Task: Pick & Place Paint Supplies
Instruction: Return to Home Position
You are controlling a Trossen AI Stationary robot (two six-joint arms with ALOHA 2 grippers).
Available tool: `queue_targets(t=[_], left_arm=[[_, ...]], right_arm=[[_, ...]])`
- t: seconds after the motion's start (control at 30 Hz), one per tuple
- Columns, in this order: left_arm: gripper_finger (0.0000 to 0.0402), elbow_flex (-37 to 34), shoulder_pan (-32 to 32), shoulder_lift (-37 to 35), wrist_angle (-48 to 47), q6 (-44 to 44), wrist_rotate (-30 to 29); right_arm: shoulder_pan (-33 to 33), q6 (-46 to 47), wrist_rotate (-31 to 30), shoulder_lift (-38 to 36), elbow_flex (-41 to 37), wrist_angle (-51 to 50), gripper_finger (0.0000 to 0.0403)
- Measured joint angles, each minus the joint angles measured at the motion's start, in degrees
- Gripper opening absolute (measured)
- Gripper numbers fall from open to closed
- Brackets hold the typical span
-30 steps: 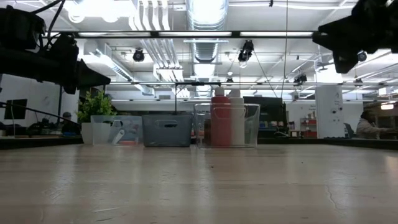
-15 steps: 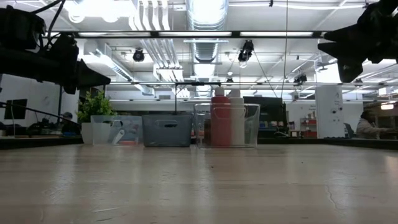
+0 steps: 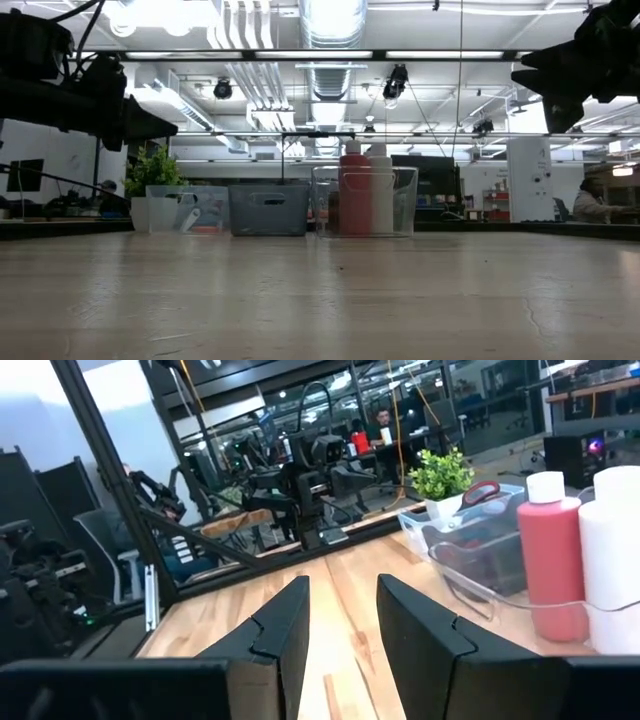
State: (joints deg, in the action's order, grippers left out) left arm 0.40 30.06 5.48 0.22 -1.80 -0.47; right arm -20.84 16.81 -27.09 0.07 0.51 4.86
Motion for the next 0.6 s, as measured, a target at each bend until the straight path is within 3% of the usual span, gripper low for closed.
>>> queue_targets(t=[0.6], left_arm=[[0.0039,0.00,0.00,0.00,-0.01,0.00,0.00]], right_arm=[[0.00,2.50,0.11,0.48,0.00,-0.09,0.0116]])
